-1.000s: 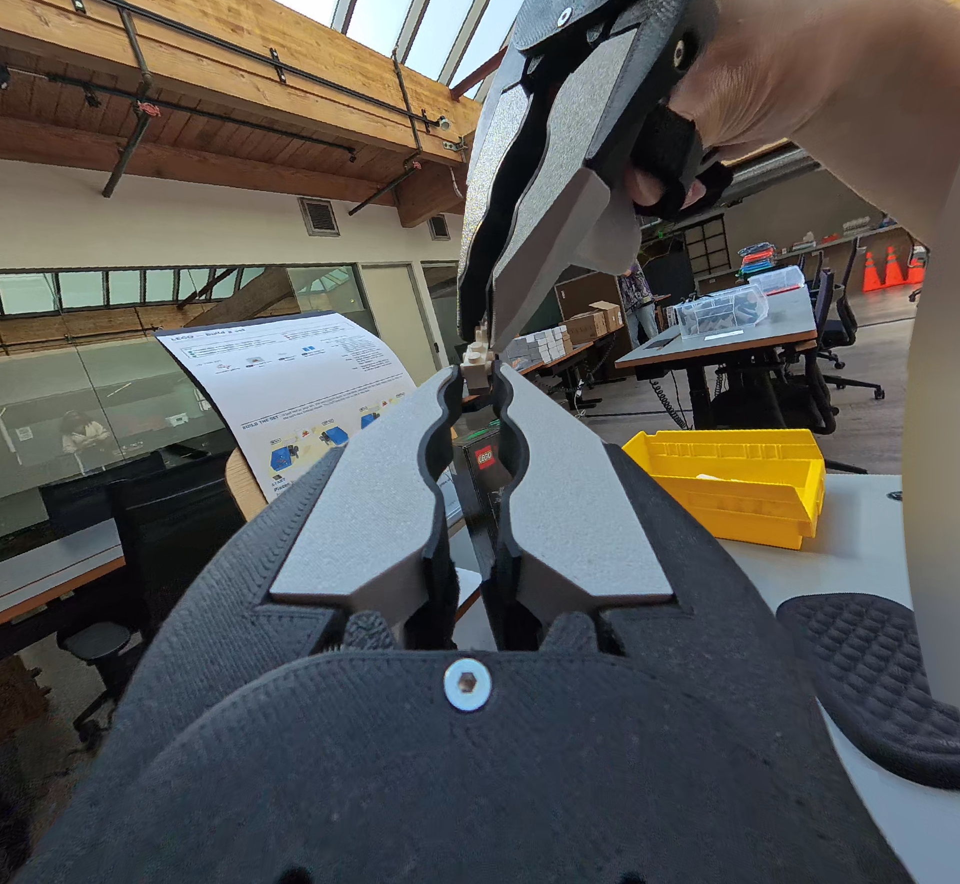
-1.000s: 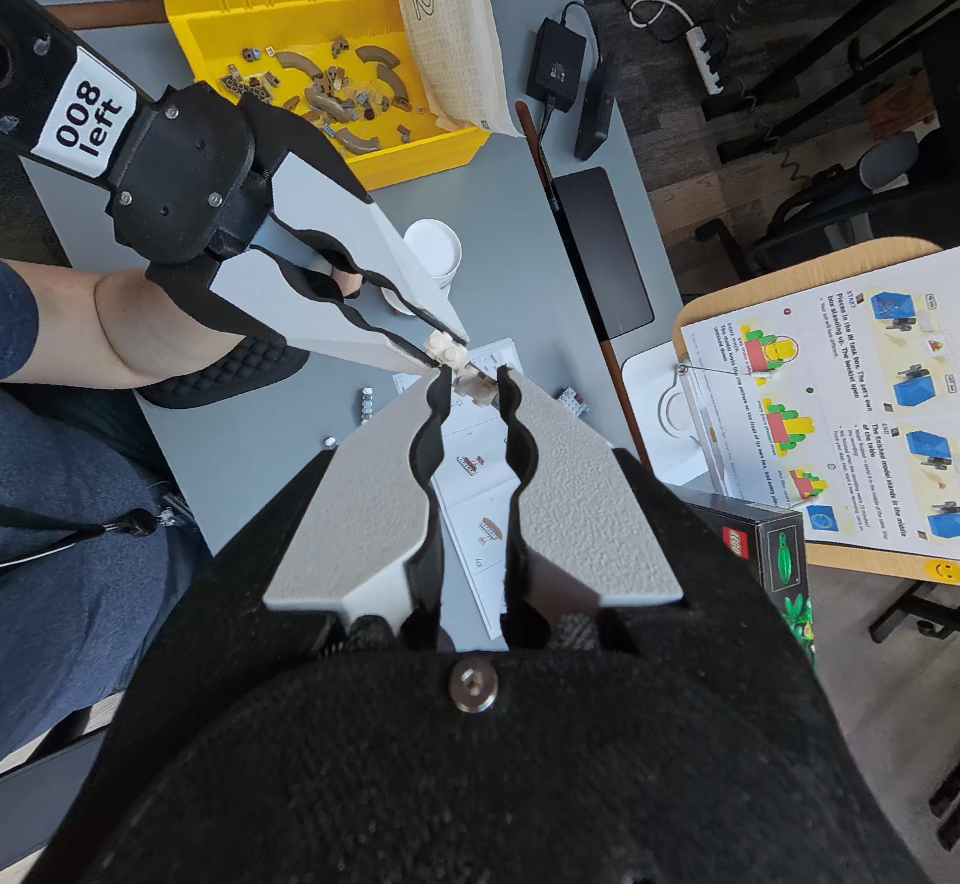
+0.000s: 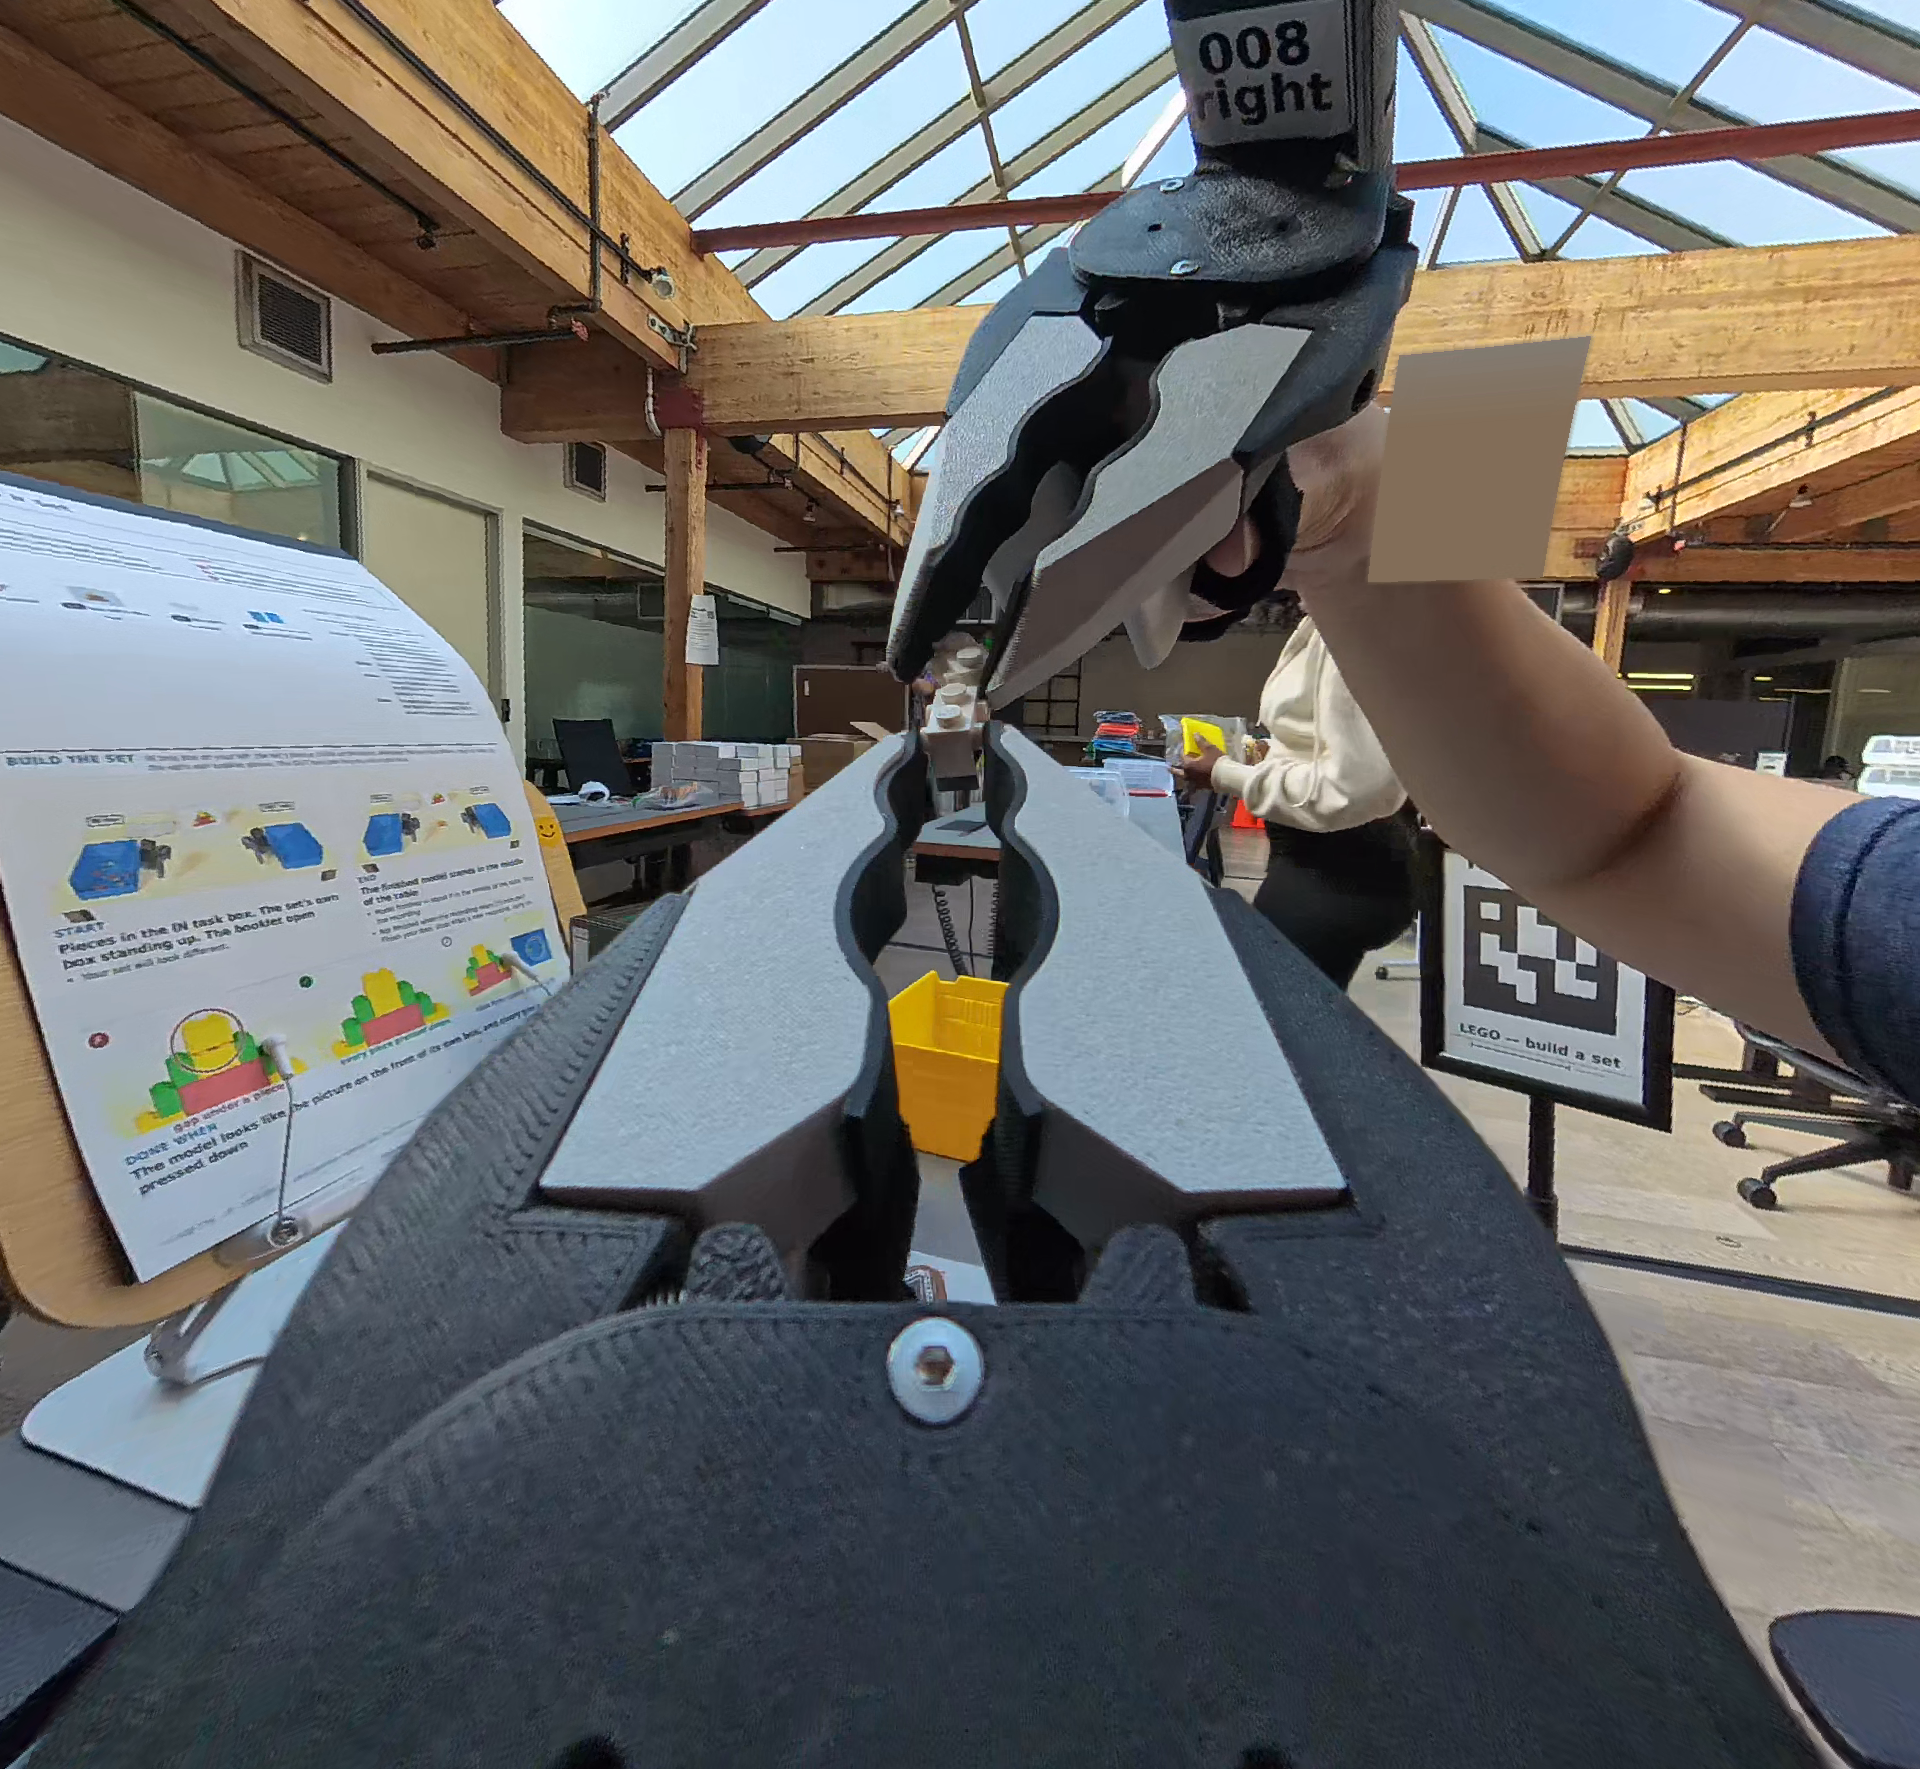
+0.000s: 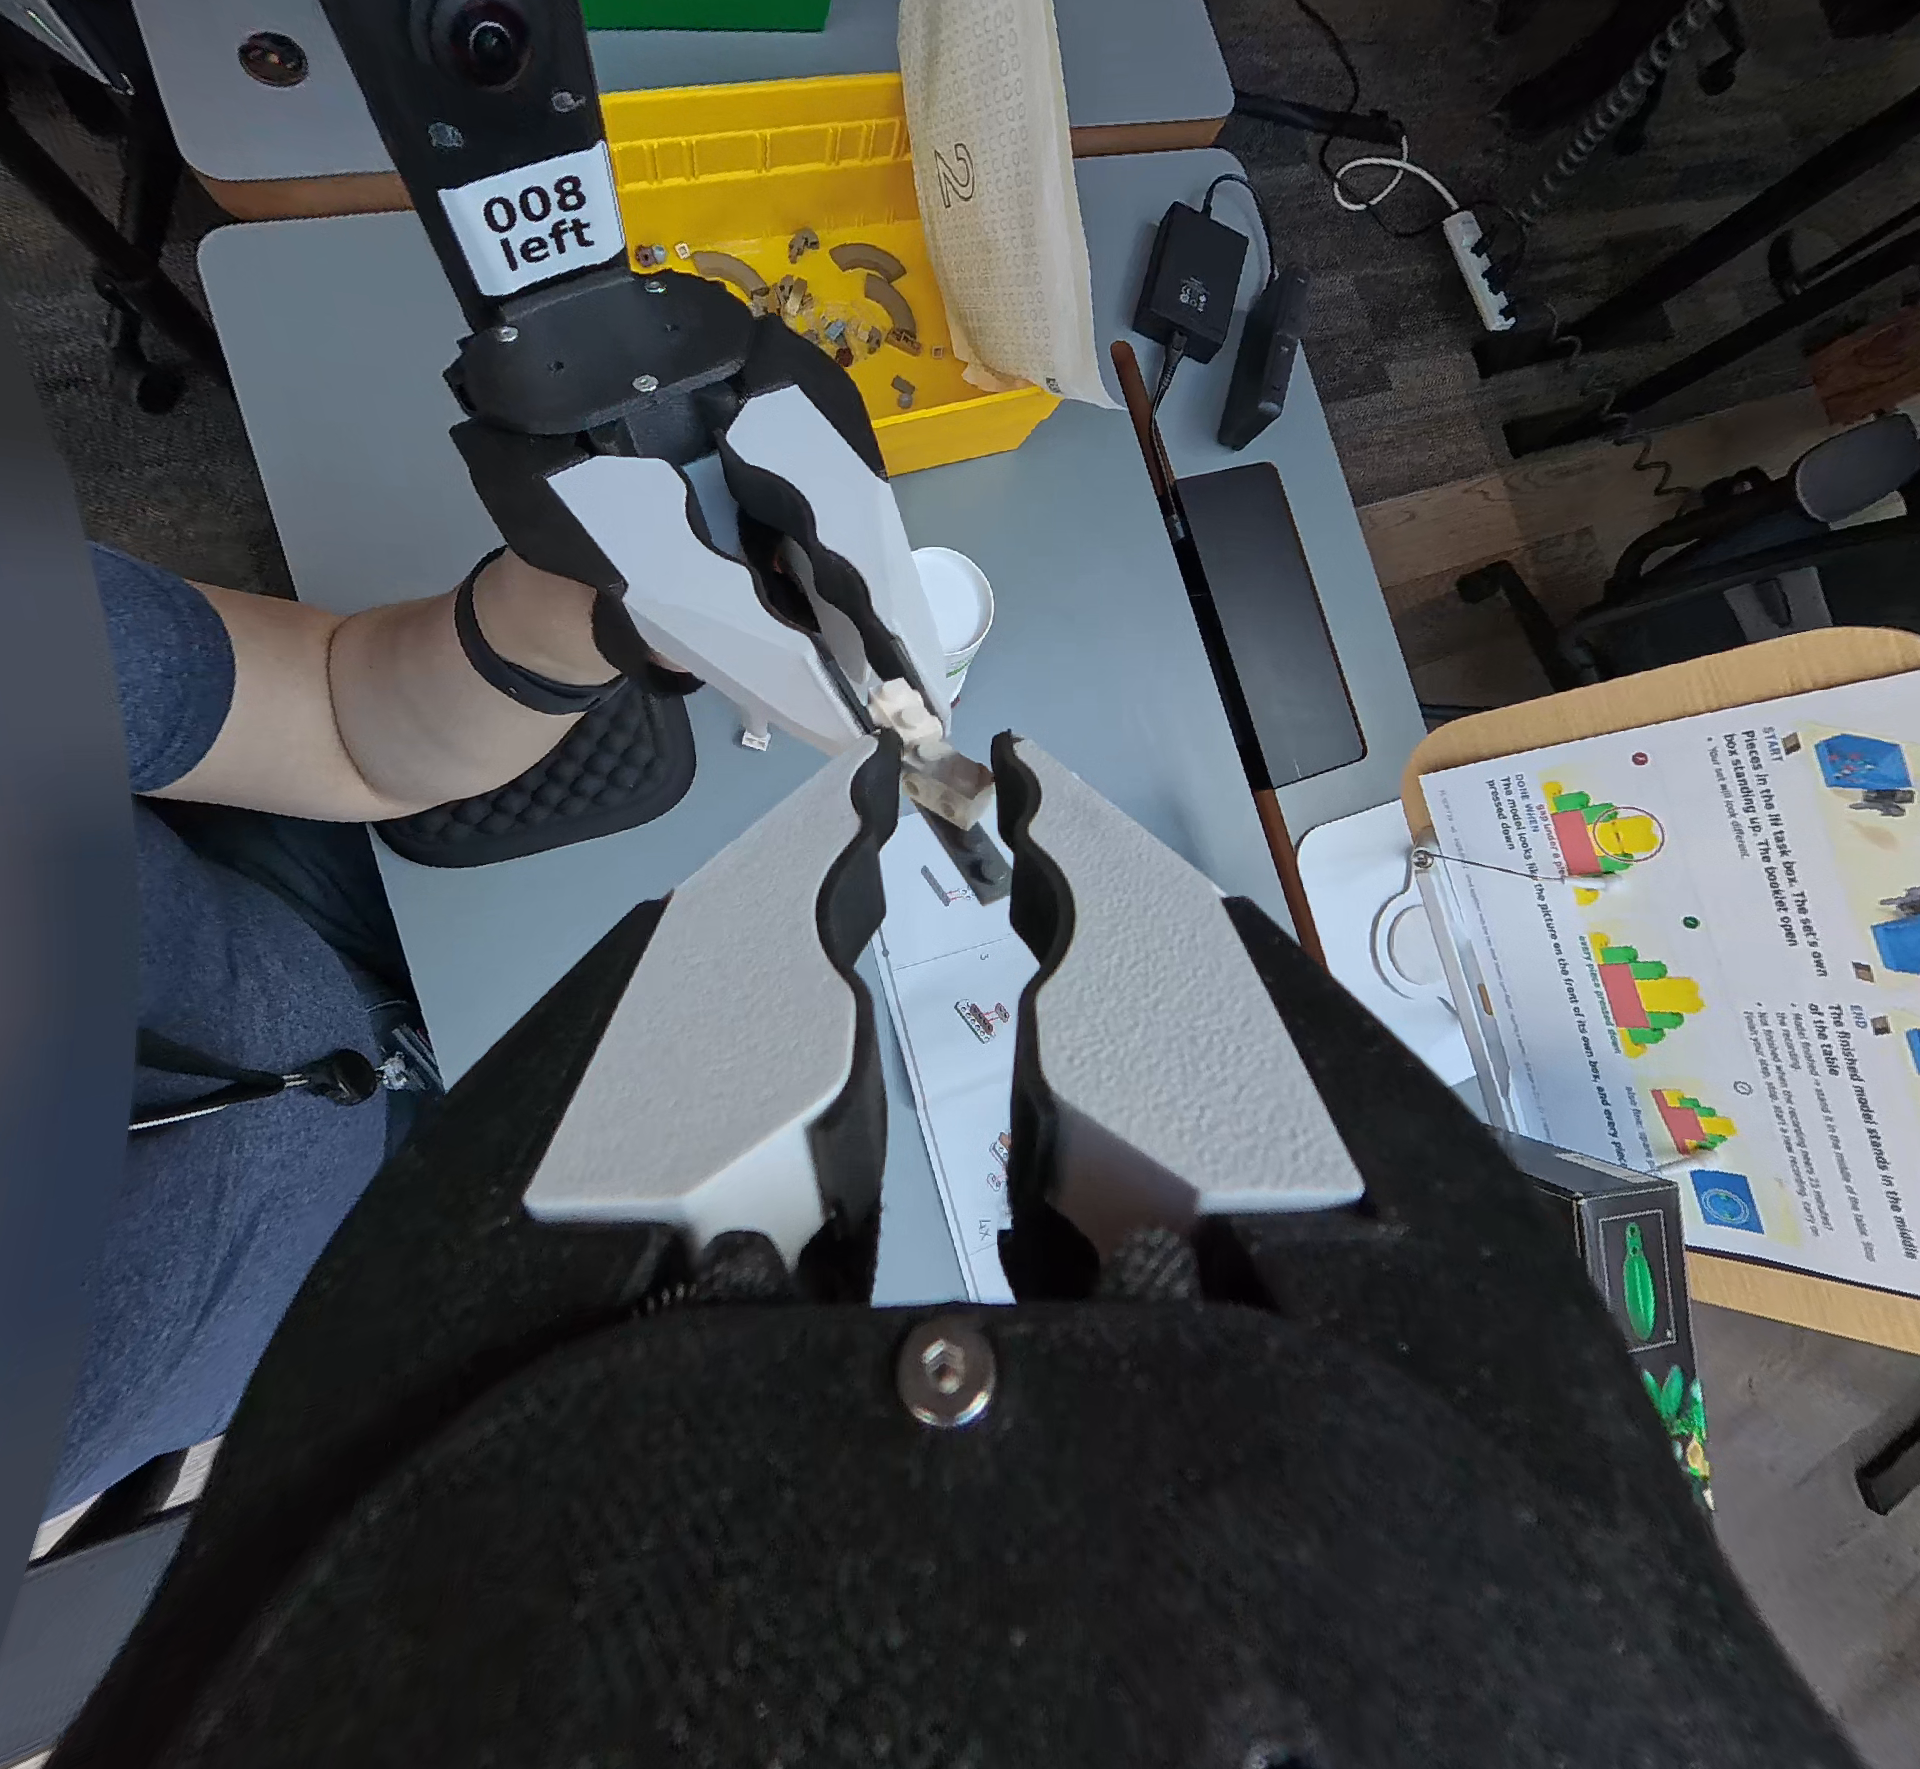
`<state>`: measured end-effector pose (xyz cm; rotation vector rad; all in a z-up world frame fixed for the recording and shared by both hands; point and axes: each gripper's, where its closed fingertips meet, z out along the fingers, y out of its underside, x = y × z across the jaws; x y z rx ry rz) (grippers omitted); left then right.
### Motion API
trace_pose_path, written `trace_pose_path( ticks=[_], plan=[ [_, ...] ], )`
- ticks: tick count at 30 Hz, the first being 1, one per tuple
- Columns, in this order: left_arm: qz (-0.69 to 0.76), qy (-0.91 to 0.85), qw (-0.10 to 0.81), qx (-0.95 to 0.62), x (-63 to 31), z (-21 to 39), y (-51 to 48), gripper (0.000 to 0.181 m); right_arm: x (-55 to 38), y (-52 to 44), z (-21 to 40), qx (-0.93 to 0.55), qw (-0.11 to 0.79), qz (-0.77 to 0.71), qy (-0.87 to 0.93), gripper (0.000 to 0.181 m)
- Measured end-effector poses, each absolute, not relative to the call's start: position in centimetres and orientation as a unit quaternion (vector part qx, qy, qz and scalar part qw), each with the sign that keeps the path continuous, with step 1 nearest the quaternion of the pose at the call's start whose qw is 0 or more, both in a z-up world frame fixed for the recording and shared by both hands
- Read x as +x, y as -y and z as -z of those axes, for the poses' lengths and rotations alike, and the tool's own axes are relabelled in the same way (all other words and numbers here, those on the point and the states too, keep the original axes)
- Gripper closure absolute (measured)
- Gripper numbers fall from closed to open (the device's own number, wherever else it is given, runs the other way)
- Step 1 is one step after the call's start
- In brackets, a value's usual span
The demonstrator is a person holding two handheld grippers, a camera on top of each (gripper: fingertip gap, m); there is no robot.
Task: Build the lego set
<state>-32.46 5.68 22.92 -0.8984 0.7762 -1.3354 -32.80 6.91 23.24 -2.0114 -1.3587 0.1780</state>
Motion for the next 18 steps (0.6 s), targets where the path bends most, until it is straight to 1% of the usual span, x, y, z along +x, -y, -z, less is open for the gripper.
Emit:
trace_pose_path(
  ticks=[5, 12, 18],
  plan=[
    [0.61, -0.339, 0.6, -0.392, -32.23, -22.76, -5.59, 0.173, -32.51, -6.87, -22.99, -0.781, 0.345, -0.088, 0.513, 0.164],
    [0.594, -0.334, 0.617, -0.394, -32.21, -22.84, -5.78, 0.173, -32.47, -6.83, -23.01, -0.78, 0.357, -0.092, 0.506, 0.164],
    [0.599, -0.333, 0.612, -0.393, -32.19, -22.84, -5.76, 0.173, -32.4, -6.79, -22.92, -0.778, 0.362, -0.089, 0.507, 0.163]
  ],
)
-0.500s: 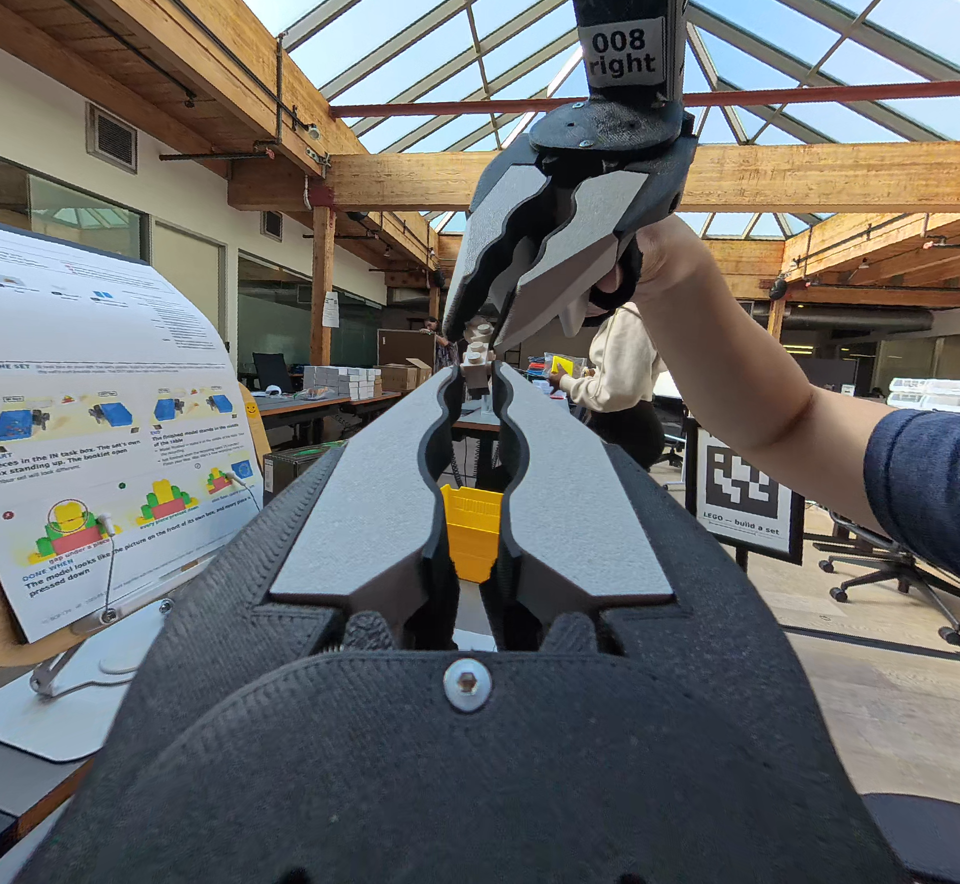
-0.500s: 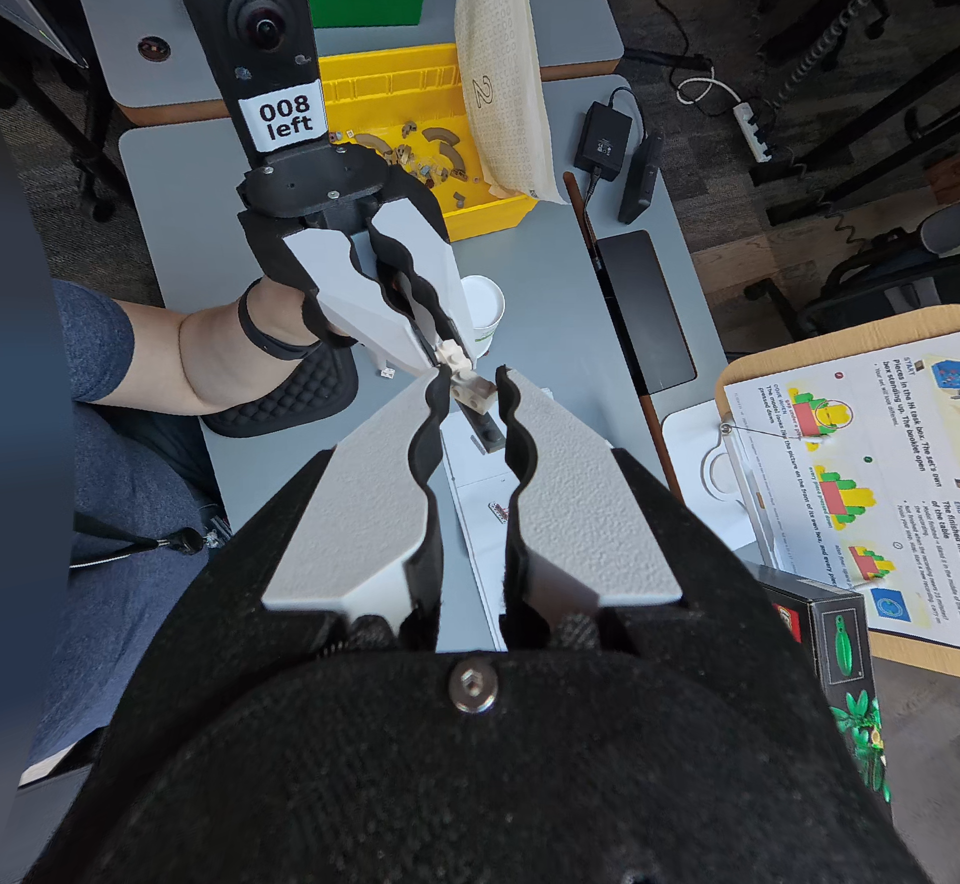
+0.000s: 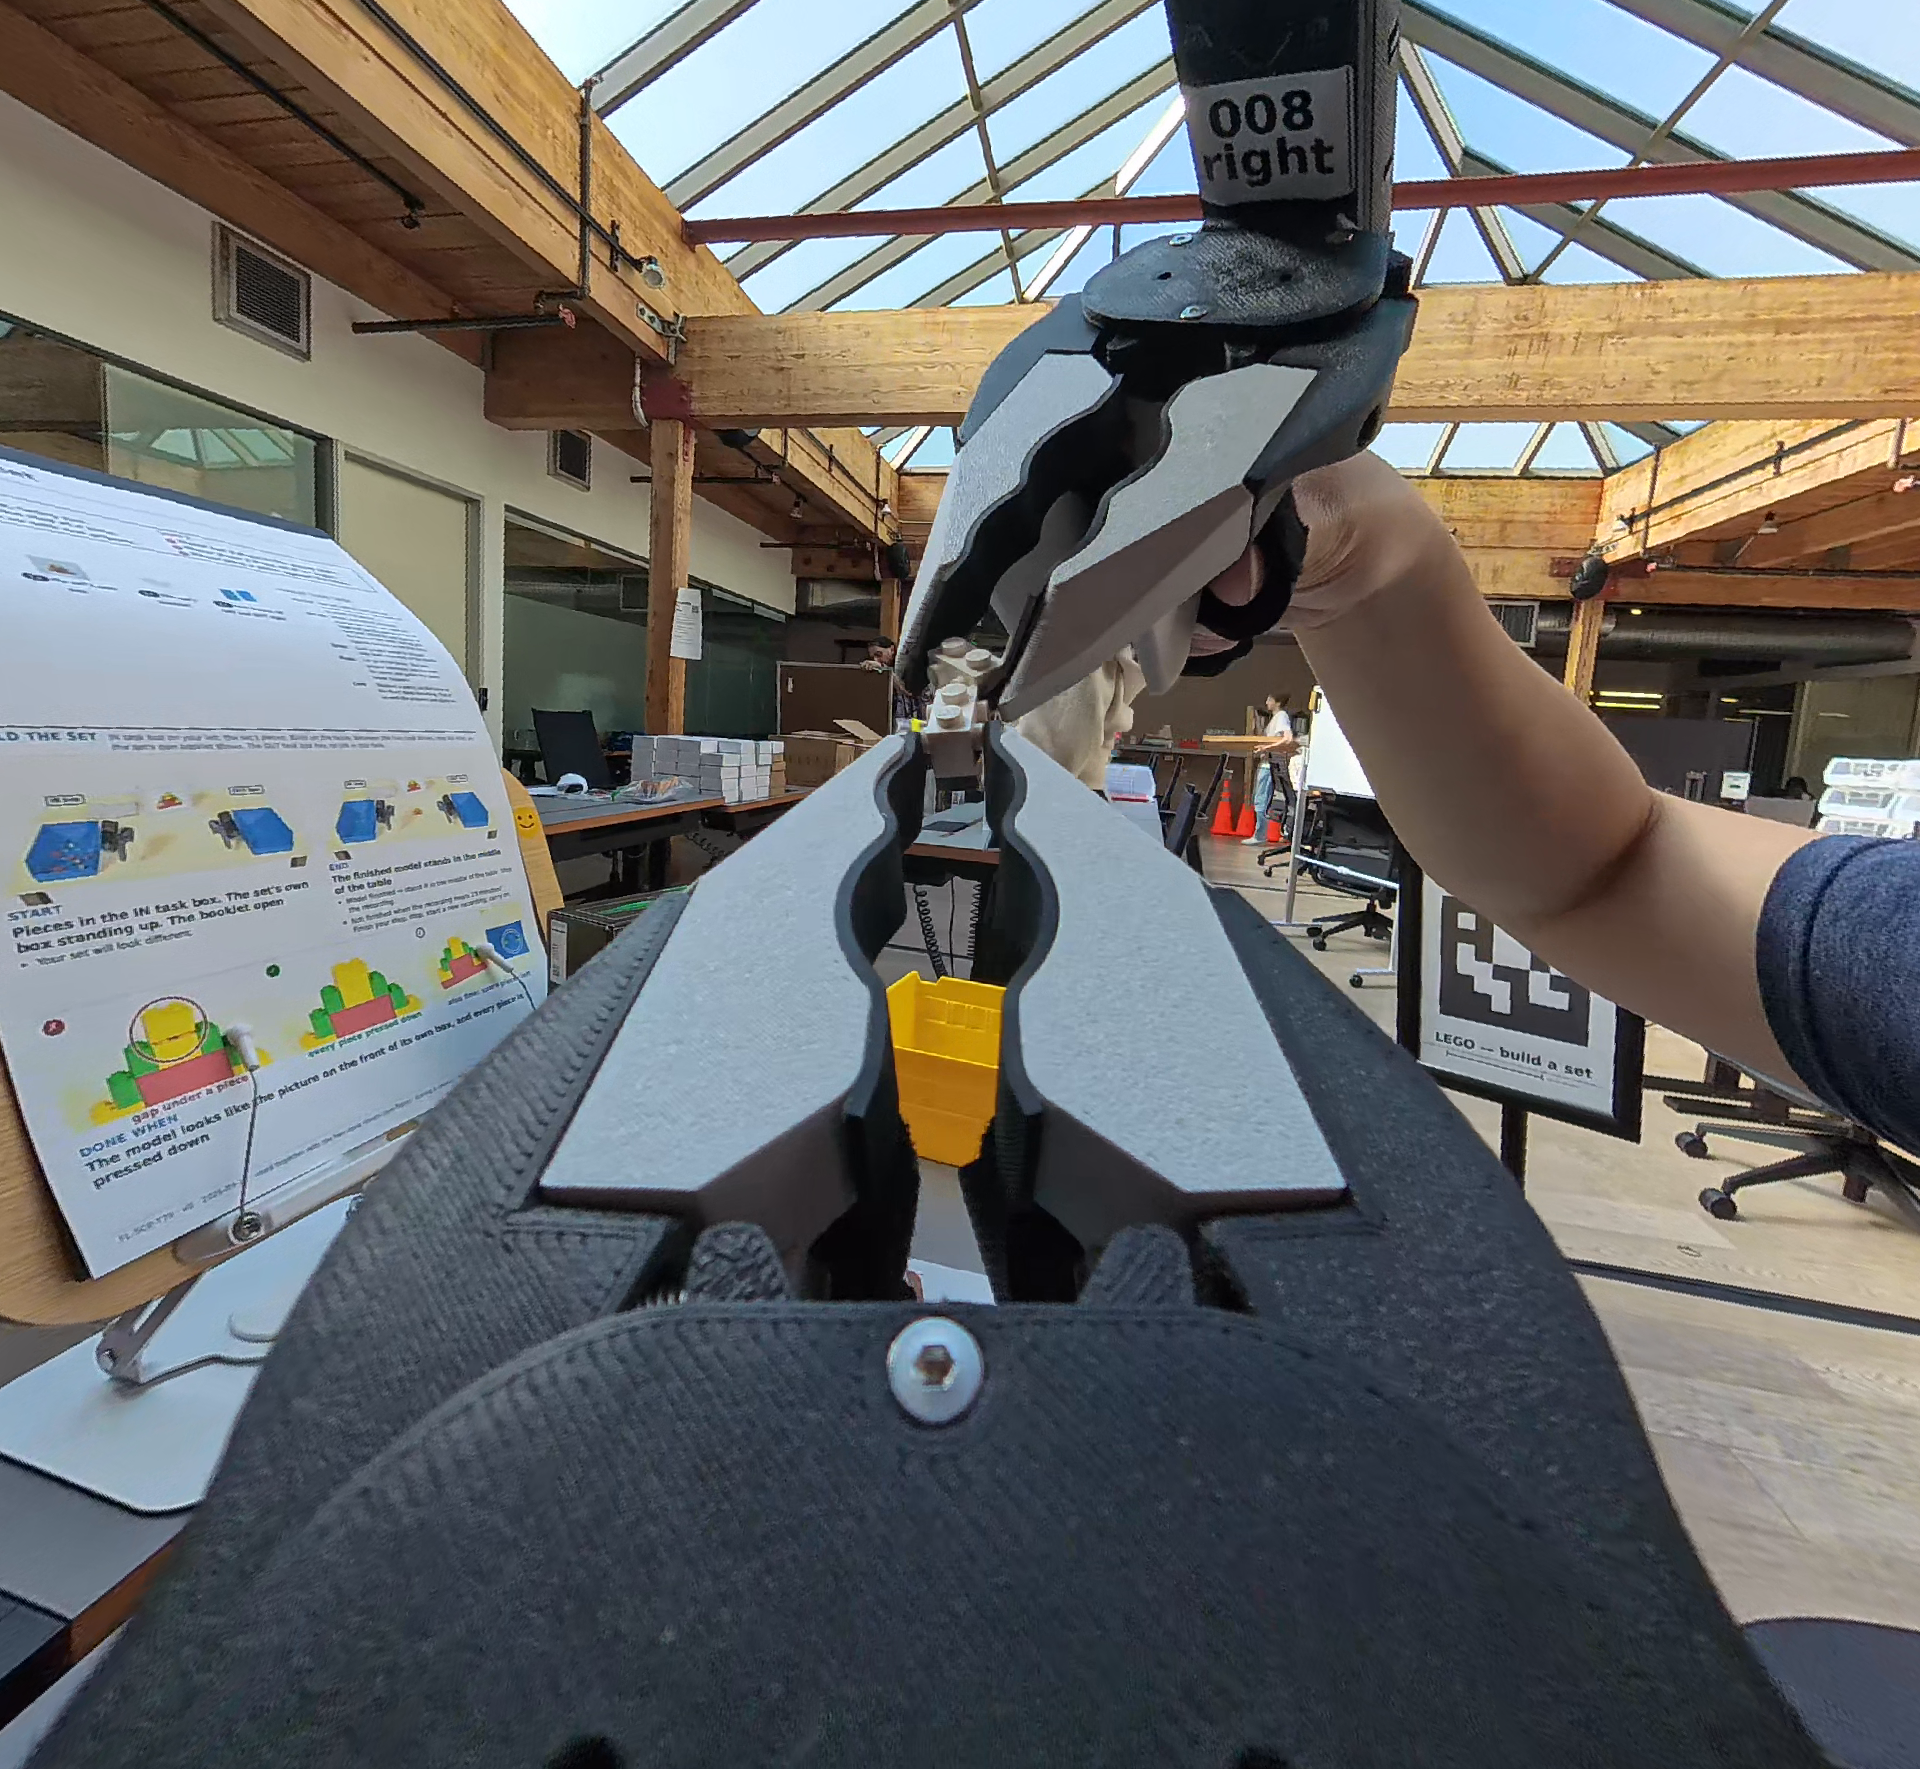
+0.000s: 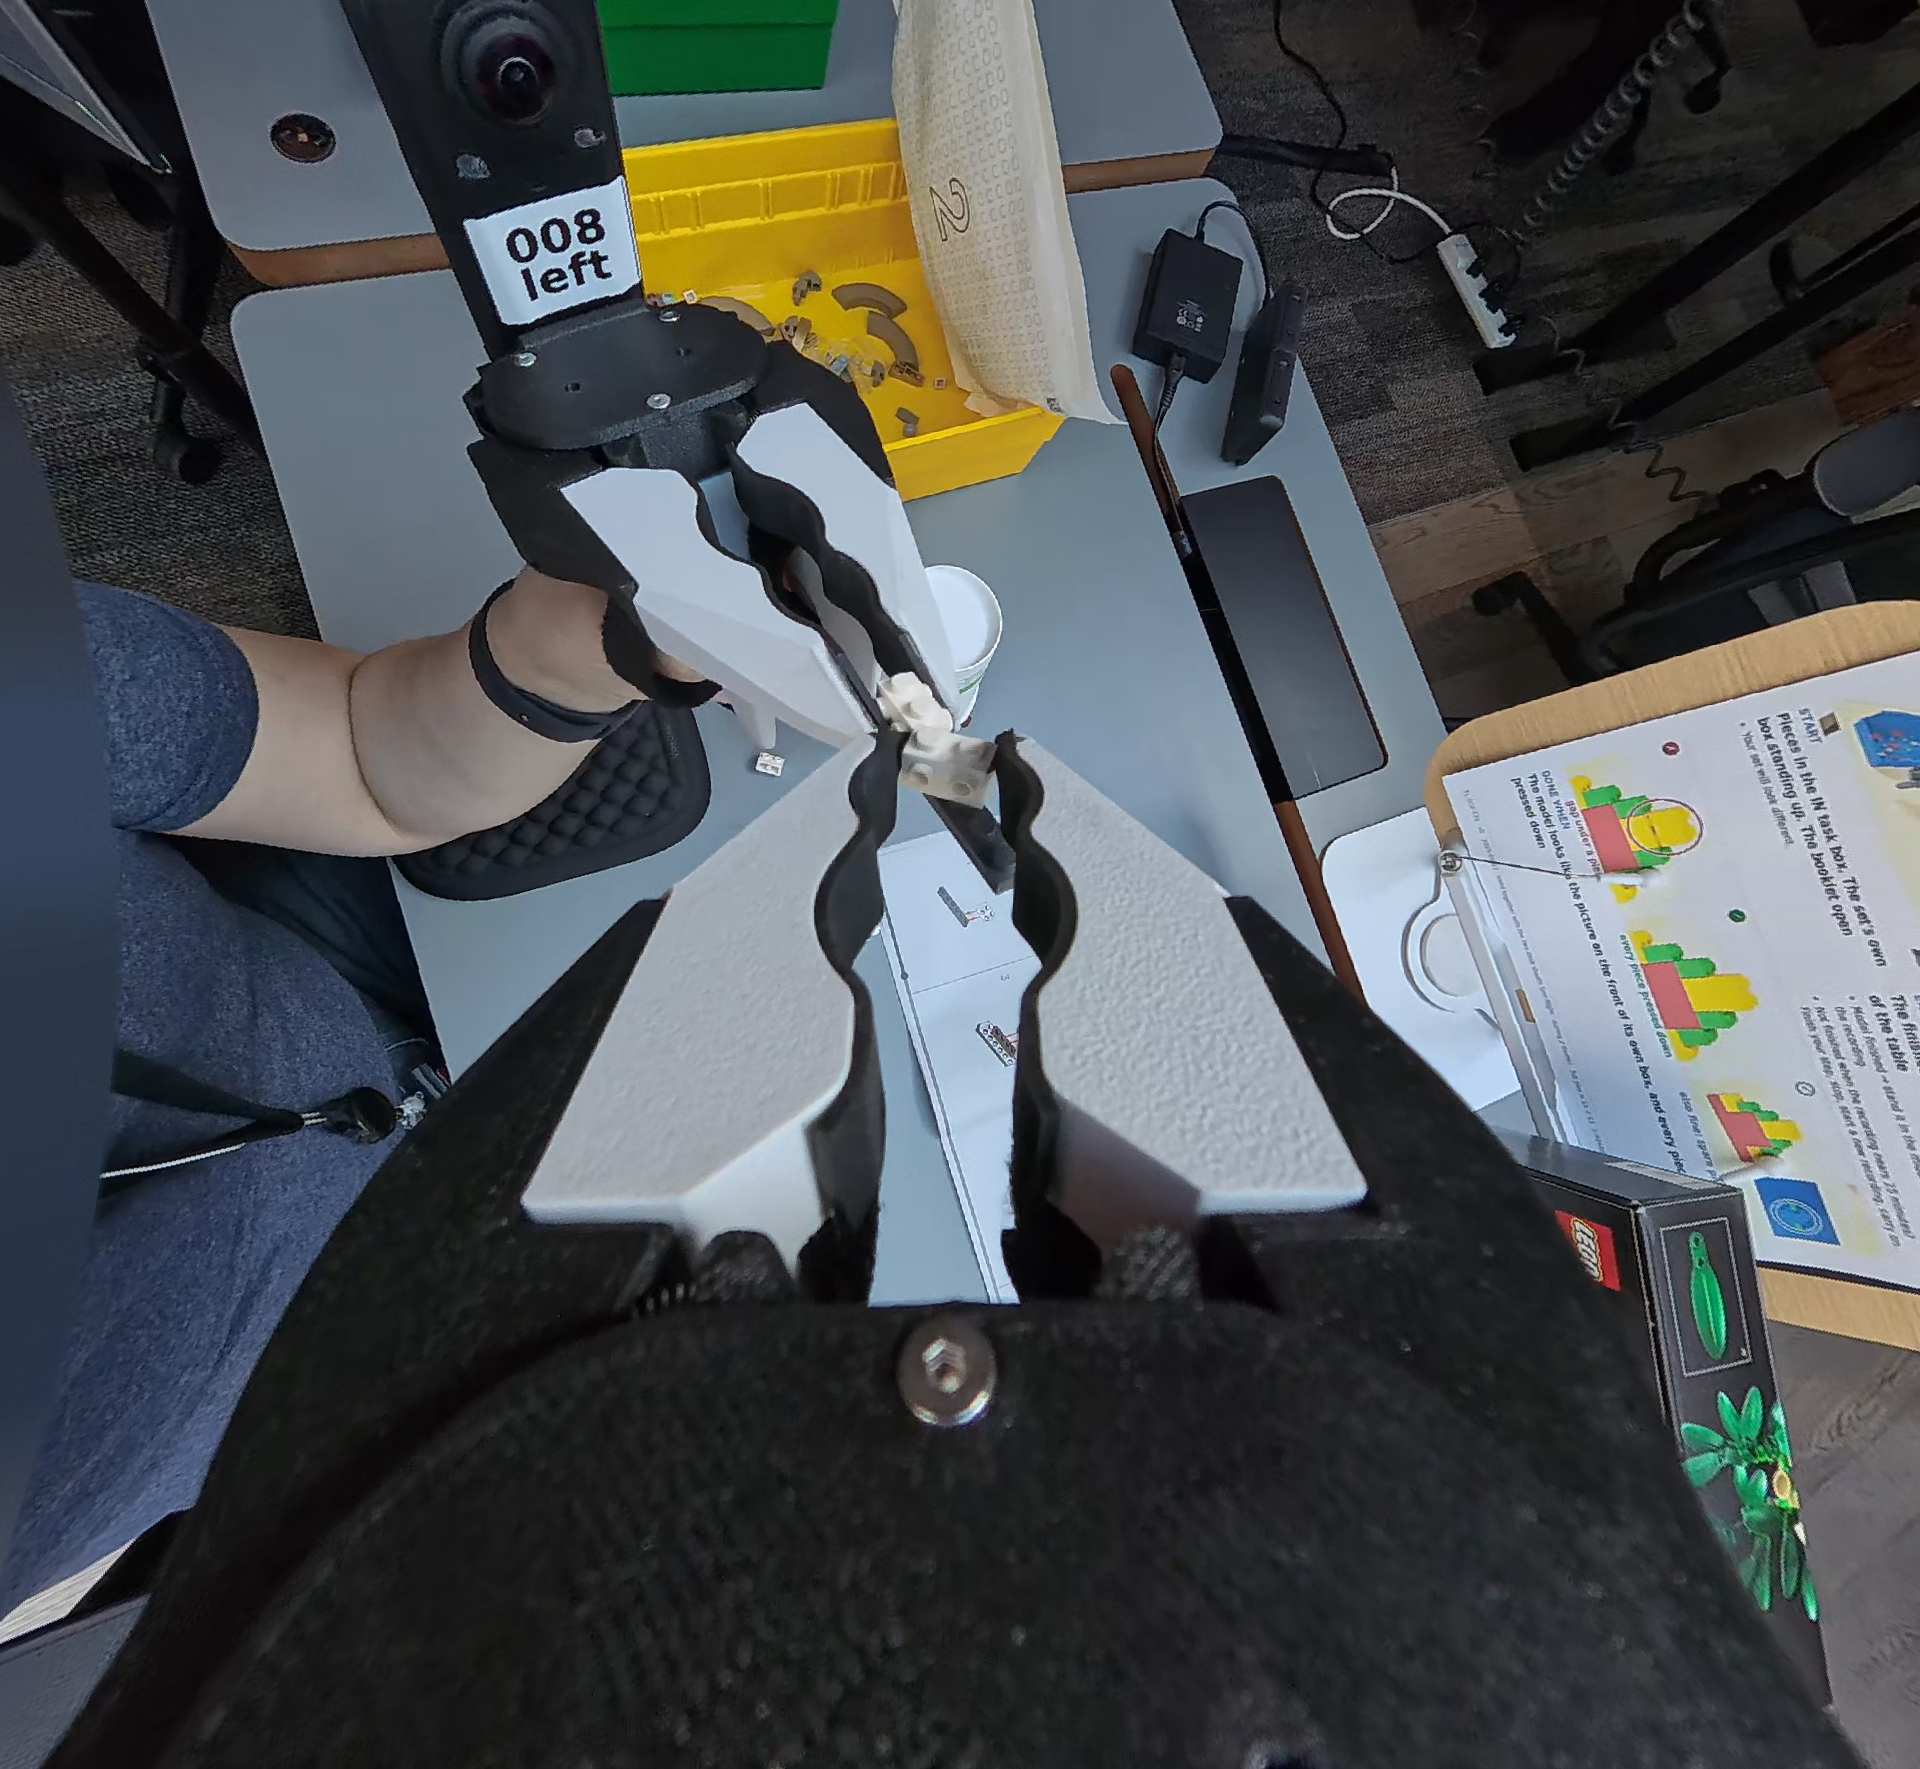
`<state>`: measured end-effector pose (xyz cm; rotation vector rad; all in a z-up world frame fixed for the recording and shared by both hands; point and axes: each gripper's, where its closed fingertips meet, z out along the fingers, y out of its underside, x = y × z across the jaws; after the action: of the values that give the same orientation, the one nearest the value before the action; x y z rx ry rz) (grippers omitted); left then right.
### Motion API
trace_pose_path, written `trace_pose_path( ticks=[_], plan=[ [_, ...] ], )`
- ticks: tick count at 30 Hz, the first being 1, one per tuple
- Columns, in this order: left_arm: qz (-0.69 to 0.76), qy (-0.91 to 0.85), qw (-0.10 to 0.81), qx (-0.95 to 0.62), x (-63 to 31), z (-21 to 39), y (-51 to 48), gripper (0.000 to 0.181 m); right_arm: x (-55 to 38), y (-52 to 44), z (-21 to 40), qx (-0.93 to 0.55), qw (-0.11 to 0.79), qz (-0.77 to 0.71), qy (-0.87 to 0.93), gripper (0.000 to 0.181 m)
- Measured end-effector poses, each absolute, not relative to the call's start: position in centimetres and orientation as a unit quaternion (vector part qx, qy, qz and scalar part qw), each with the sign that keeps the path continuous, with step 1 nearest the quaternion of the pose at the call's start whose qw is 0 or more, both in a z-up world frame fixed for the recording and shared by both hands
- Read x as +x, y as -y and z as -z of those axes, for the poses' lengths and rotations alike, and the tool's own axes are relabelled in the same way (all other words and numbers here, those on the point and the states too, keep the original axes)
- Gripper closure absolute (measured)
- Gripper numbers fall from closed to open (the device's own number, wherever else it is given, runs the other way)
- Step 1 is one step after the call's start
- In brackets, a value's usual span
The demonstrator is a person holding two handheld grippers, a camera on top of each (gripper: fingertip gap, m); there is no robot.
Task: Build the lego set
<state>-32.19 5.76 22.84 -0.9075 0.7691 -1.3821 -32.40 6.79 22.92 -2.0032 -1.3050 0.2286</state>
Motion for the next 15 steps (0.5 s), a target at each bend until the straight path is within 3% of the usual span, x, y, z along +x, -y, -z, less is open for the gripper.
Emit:
trace_pose_path(
  ticks=[15],
  plan=[
    [0.59, -0.339, 0.617, -0.394, -32.04, -22.82, -5.65, 0.173, -32.35, -6.61, -22.79, -0.77, 0.367, -0.082, 0.516, 0.16]
  ],
)
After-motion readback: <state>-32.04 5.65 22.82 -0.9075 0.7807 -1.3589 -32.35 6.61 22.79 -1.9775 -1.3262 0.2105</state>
